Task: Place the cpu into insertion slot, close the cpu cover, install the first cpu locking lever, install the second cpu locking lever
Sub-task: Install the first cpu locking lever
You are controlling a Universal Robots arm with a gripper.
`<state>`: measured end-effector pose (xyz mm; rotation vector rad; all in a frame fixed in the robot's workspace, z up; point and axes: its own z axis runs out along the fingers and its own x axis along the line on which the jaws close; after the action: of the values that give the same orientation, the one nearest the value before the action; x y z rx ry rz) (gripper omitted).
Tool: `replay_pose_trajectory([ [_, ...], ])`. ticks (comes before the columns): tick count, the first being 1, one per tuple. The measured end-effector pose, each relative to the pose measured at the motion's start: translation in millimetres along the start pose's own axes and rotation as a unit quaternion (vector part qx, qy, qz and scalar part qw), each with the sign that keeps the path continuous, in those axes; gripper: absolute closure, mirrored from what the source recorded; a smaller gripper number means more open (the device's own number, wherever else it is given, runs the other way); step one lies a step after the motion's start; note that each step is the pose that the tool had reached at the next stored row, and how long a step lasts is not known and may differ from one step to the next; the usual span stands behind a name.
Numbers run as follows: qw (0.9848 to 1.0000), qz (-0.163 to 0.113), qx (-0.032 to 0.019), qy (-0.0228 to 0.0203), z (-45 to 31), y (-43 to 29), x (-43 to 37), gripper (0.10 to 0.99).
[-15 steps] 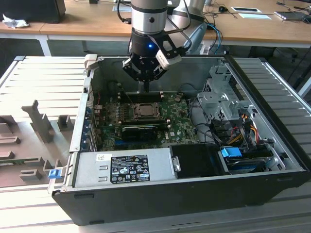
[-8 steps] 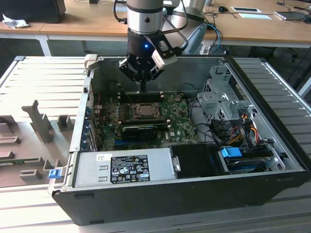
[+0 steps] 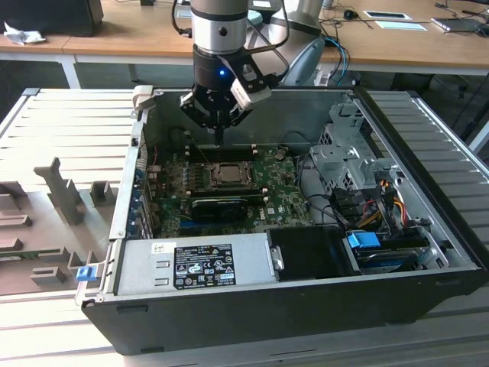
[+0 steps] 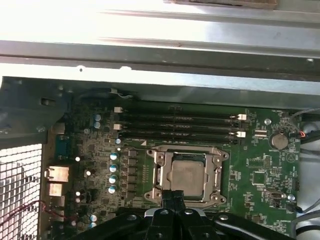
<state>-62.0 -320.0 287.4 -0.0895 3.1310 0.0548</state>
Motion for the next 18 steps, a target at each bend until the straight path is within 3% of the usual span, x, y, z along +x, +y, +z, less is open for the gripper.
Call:
replay_pose_trajectory([
  [1,1.0000,0.000,-0.0058,-0.0003,0.1,0.0,0.8,0.980],
  [2,0.9998,0.000,-0.0177,-0.0010,0.6,0.1,2.7,0.980],
  [14,0.9998,0.000,-0.0201,-0.0013,21.0,-1.1,11.5,0.980],
  [16,0.9998,0.000,-0.0200,-0.0012,22.6,-0.9,18.1,0.980],
  [17,0.9998,0.000,-0.0201,-0.0013,23.9,-0.2,30.3,0.980],
  [18,0.9998,0.000,-0.0201,-0.0013,24.1,-0.1,32.2,0.980],
])
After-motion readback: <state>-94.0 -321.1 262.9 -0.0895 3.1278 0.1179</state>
